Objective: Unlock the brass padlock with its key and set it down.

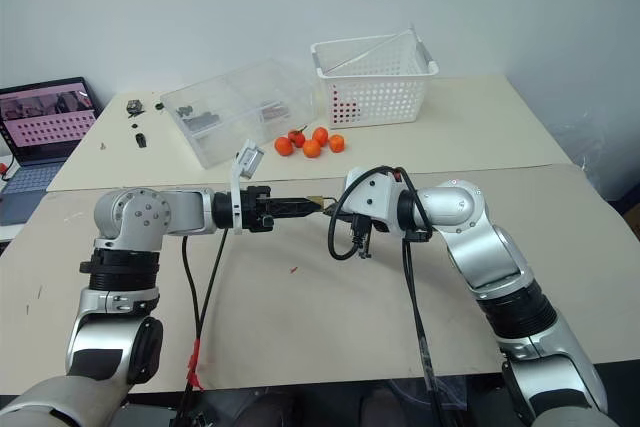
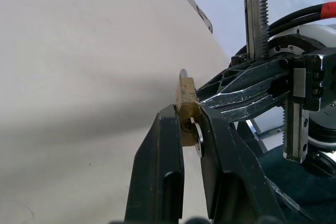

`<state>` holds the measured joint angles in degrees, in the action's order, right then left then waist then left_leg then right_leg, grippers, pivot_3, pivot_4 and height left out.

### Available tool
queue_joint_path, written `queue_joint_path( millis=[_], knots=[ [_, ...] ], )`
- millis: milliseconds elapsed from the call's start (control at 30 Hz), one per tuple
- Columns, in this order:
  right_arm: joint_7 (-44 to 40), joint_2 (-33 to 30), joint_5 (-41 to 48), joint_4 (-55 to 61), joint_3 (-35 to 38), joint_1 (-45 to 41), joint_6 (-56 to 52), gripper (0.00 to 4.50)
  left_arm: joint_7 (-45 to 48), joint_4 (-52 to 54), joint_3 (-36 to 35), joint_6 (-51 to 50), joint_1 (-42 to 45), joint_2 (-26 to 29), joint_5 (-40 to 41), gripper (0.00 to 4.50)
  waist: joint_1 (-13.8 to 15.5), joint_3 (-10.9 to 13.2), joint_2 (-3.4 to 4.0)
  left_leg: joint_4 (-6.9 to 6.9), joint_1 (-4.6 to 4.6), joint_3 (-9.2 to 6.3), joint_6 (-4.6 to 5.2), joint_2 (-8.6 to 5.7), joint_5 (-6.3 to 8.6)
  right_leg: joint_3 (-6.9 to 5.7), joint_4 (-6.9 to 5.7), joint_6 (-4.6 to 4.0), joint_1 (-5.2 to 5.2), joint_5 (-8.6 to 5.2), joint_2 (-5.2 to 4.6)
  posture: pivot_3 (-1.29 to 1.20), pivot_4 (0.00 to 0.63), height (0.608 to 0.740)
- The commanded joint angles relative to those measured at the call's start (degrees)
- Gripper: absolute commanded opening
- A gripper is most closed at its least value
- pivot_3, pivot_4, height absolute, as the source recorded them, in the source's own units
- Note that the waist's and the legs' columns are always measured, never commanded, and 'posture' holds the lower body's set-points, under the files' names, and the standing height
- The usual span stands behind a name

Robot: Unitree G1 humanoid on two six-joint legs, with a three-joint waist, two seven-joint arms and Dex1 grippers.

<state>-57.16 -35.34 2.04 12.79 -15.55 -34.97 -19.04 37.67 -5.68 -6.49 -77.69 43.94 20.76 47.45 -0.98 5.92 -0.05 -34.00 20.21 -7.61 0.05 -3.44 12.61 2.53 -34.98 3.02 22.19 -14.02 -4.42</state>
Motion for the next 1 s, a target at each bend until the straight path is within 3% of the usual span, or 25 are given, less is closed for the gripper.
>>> queue_joint_path(
  millis=[33, 600, 1000],
  knots=[
    [1.10, 0.53, -1.12, -0.60, -0.28, -0.99, 2.40, 0.02, -0.54, 3.27, -2.19, -1.12, 1.59, -0.23, 2.37, 0.01, 0.06, 0.00, 0.00, 0.00, 0.00, 0.00, 0.00, 0.00, 0.00, 0.00, 0.00, 0.00, 0.01, 0.00, 0.00, 0.00, 0.150, 0.740],
    [2.30, 1.10, -3.42, -6.12, -0.23, -2.38, 5.94, 0.02, -4.18, 6.29, -4.86, -4.42, -0.16, -0.84, 5.09, 0.01, 0.01, 0.00, 0.00, 0.00, -0.01, 0.01, -0.01, 0.01, 0.00, 0.00, -0.01, 0.00, 0.00, 0.00, 0.01, 0.00, 0.150, 0.740],
    [-4.80, -3.75, 3.16, 4.91, 0.30, 0.13, -2.06, 0.02, -3.37, 3.86, -3.38, -2.18, 0.32, -0.57, 4.30, 0.01, 0.02, 0.01, -0.01, -0.01, 0.00, 0.01, -0.02, 0.01, 0.00, -0.01, 0.00, 0.00, -0.01, 0.00, 0.01, 0.00, 0.150, 0.740]
  ],
)
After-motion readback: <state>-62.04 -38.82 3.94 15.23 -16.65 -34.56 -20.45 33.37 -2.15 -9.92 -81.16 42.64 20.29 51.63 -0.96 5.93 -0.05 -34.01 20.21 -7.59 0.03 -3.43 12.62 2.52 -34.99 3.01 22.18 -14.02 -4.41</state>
